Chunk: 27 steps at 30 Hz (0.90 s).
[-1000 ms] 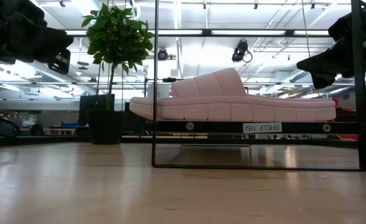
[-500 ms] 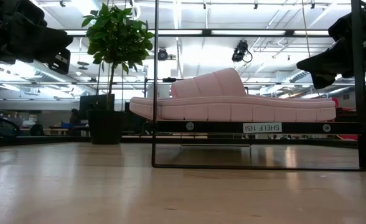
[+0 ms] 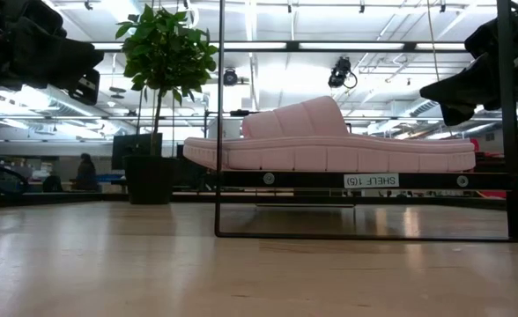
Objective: Pick and place slides into the shelf
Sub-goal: Return to Home Position
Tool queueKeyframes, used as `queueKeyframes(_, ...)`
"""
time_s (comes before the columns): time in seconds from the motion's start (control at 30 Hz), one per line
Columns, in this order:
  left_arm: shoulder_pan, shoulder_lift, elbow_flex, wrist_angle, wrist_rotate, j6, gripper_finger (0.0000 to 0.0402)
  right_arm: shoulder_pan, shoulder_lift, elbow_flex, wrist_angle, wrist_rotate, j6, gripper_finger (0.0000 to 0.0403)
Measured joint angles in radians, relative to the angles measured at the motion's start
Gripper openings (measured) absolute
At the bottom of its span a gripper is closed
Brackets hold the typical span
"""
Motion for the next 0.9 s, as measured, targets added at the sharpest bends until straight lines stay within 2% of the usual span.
queueKeyframes(0.27,0.0,0.0,0.0,0.0,0.0,0.0,0.0055,0.0,0.0,0.0,0.0,0.0,0.0,0.0009)
queueKeyframes(0.67,0.0,0.0,0.0,0.0,0.0,0.0,0.0069,0.0,0.0,0.0,0.0,0.0,0.0,0.0009)
queueKeyframes(0.9,0.0,0.0,0.0,0.0,0.0,0.0,0.0059,0.0,0.0,0.0,0.0,0.0,0.0,0.0009)
